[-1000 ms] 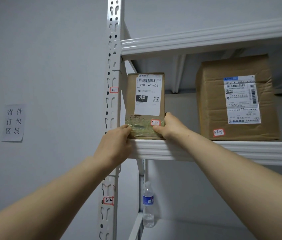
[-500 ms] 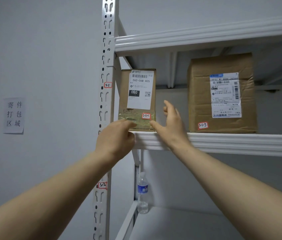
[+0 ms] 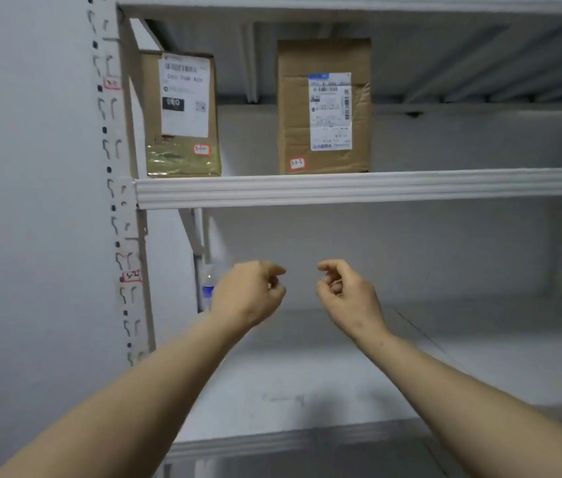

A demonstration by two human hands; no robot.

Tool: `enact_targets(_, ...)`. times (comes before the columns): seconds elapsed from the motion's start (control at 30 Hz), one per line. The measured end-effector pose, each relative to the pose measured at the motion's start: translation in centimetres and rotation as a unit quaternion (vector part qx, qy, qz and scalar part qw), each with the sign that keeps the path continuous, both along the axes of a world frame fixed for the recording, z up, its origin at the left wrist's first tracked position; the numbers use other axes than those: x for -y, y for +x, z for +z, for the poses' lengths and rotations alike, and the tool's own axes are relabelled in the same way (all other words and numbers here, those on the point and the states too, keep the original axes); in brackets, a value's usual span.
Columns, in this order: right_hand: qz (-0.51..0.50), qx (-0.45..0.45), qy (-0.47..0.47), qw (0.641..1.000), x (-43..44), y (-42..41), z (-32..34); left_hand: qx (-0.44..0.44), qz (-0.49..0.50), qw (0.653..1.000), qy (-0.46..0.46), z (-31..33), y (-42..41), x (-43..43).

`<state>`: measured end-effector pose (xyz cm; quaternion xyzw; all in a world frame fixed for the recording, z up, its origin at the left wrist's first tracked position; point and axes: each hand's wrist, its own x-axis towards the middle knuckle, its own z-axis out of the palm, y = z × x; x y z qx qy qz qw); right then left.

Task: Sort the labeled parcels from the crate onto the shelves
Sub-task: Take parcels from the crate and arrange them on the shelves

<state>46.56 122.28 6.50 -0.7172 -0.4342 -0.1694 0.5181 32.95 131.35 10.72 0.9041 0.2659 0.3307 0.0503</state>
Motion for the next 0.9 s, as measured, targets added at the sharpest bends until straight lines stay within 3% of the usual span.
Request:
enact_targets(0.17, -0.137, -0.121, -0.066, 0.981, 9.1, -0.3, -5.5, -0.094, -0.131, 0.984, -0.075, -6.2, 2.7, 5.6)
enact_targets(0.4, -0.311, -0.254, -0.126, 0.907, 26.3, -6.1, -12.7, -0.214, -0.299, 0.921, -0.132, -14.3, 4.2, 18.6)
enact_targets(0.63, -0.481, -0.336, -0.106, 0.803, 46.7, -16.8, -16.3, -0.266, -0.472, 0.833, -0.109, -17.2, 2.1, 37.8)
enact_targets(0.9, -0.641, -0.334, -0.013, 0.691, 69.9, -33.4, -15.8, -0.297, -0.639, 0.704, -0.092, -18.0, -7.0, 65.1)
